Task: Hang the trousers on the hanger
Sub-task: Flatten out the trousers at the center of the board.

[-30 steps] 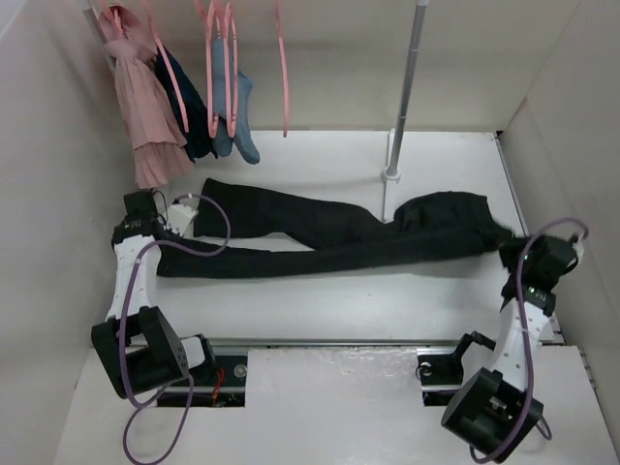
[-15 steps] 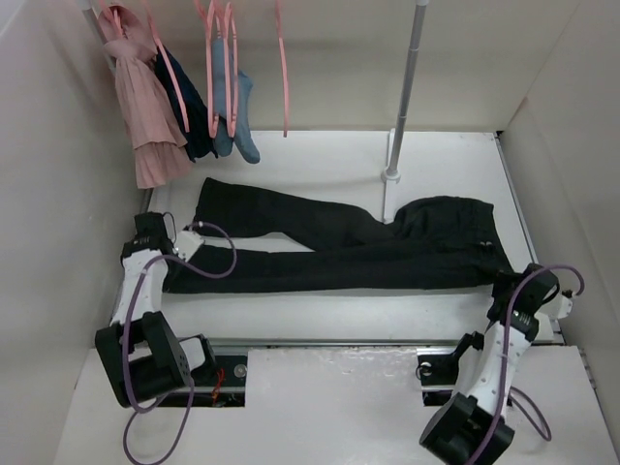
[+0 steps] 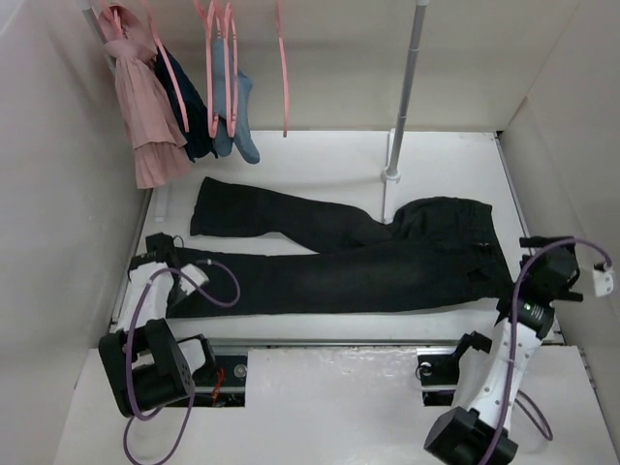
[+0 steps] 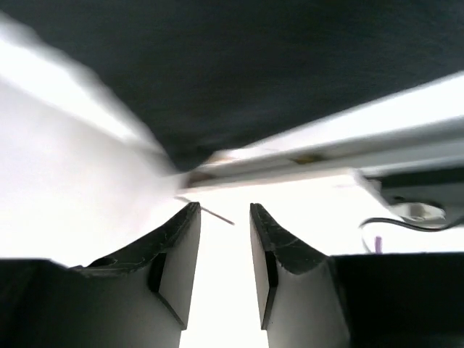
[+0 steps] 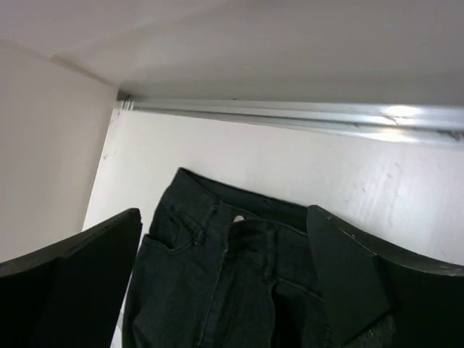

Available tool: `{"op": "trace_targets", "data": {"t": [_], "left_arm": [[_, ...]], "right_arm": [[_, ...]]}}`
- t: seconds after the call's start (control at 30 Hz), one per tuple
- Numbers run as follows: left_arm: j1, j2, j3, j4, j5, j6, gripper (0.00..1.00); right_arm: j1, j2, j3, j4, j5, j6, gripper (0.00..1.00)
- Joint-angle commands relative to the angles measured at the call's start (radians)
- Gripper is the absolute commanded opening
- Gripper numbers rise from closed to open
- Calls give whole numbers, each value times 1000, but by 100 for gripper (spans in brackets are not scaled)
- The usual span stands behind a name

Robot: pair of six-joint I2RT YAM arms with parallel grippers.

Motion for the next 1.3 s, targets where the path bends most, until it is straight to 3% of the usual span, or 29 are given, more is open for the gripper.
{"op": "trace_targets", "data": {"t": [0.0, 0.1, 0.27, 0.47, 0.57, 0.67, 0.93, 1.13, 1.2, 1.27], "left_arm": [[-6, -24, 198, -28, 128, -68, 31], [-6, -24, 321, 42, 269, -182, 38], [-57, -4, 297, 191, 332, -311, 39], [-164, -24, 208, 378, 283, -378, 38], [-196, -34, 172, 493, 268, -378, 38], [-247, -34, 142, 631, 226, -342, 46], [-393, 204, 128, 826, 85, -230, 48], [-411, 392, 185, 963, 19, -187, 48], [-411, 452, 203, 972, 10, -187, 42], [-411, 476, 227, 959, 10, -187, 23]], "right_arm": [[76, 102, 119, 142, -56, -248, 100], [189, 222, 188, 154, -85, -311, 100], [367, 443, 312, 139, -89, -445, 100], [367, 811, 647, -71, -212, -600, 100], [367, 914, 757, -107, -212, -627, 100], [357, 971, 814, -126, -241, -640, 100], [314, 1250, 984, -214, -243, -668, 100], [294, 1411, 1093, -261, -196, -667, 100], [294, 1467, 1121, -274, -183, -678, 100], [294, 1520, 1164, -295, -192, -687, 100]]}}
